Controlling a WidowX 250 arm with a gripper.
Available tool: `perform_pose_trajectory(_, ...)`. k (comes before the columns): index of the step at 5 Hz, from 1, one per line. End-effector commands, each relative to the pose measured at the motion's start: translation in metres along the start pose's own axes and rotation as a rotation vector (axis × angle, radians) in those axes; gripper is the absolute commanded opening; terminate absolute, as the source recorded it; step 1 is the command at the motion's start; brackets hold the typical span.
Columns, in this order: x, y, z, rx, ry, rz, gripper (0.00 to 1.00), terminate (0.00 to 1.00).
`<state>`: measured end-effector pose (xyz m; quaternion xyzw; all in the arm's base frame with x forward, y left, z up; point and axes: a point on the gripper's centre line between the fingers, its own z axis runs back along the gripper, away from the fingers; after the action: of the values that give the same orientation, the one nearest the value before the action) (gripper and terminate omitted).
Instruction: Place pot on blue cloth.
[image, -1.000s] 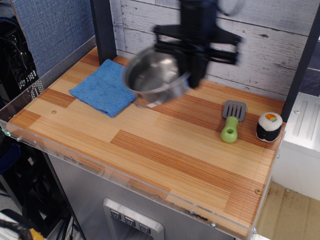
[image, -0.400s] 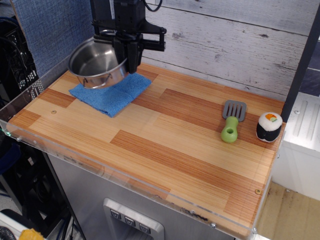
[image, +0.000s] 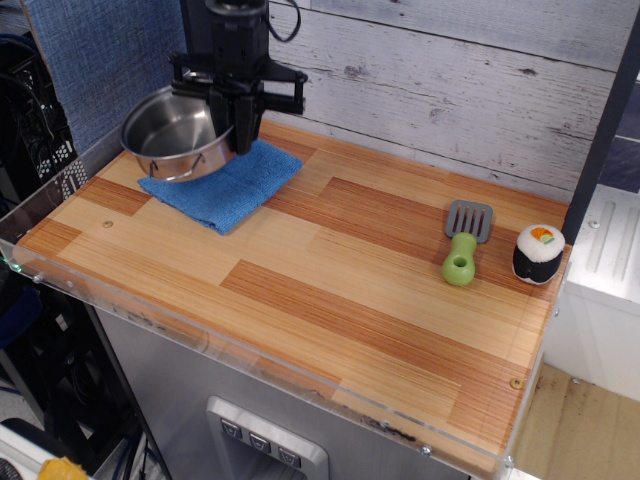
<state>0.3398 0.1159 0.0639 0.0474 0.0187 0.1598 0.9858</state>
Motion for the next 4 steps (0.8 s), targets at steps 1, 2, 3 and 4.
perform_pose_trajectory(1,0.015,0.009,-0.008,0.02,-0.007,0.014,0.0,0.0)
perform_pose_trajectory(2,0.021,0.0,-0.017,0.028,0.011,0.005,0.0,0.0)
perform_pose_trajectory(3,0.027,-0.012,-0.022,0.014,0.021,-0.007,0.0,0.0)
perform_pose_trajectory(4,0.027,-0.022,-0.019,-0.002,0.009,-0.017,0.0,0.0)
